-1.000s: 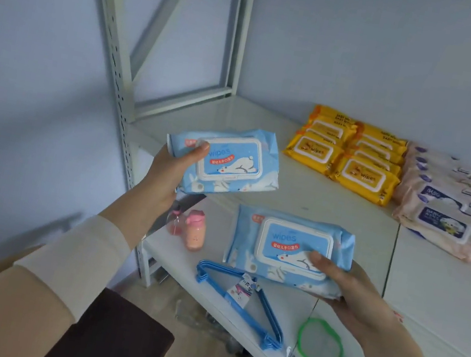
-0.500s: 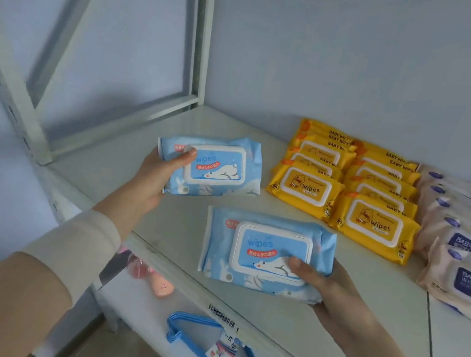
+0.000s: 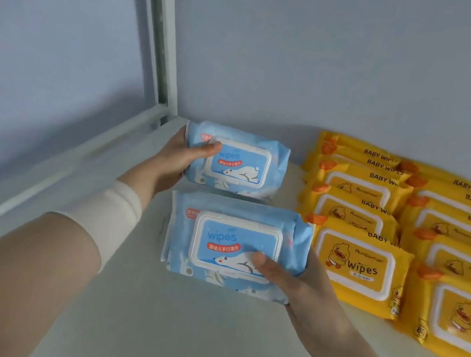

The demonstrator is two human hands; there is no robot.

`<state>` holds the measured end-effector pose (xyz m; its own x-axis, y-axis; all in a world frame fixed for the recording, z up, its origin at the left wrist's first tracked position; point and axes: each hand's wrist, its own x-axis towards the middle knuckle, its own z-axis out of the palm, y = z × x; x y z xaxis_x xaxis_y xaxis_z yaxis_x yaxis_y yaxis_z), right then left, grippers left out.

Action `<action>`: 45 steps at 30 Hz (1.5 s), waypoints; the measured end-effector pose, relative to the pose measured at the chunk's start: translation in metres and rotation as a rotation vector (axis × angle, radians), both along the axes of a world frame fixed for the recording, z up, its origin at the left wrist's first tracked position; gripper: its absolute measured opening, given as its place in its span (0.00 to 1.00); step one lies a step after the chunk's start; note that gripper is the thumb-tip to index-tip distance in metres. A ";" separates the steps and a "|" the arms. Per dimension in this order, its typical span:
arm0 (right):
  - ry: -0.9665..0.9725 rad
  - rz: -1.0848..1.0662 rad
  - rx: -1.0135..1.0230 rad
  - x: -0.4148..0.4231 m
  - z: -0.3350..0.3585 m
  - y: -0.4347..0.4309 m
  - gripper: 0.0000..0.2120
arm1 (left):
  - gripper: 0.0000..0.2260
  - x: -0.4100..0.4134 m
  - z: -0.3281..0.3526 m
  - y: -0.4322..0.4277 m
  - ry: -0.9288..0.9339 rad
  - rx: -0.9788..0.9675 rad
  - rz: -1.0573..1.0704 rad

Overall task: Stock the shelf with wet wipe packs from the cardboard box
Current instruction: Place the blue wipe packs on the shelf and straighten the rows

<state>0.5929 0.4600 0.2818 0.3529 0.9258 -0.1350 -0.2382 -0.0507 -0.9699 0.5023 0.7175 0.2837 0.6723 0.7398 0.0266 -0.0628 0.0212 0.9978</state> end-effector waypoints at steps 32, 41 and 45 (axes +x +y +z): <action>-0.775 -0.758 -0.430 0.064 0.002 0.152 0.39 | 0.47 0.066 0.010 0.076 0.398 0.600 -0.266; -0.872 -0.699 -0.496 0.073 0.008 0.161 0.31 | 0.44 0.071 0.009 0.075 0.482 0.839 -0.178; -1.105 -0.548 -0.622 0.074 0.012 0.157 0.41 | 0.47 0.073 0.031 0.081 0.720 1.130 -0.262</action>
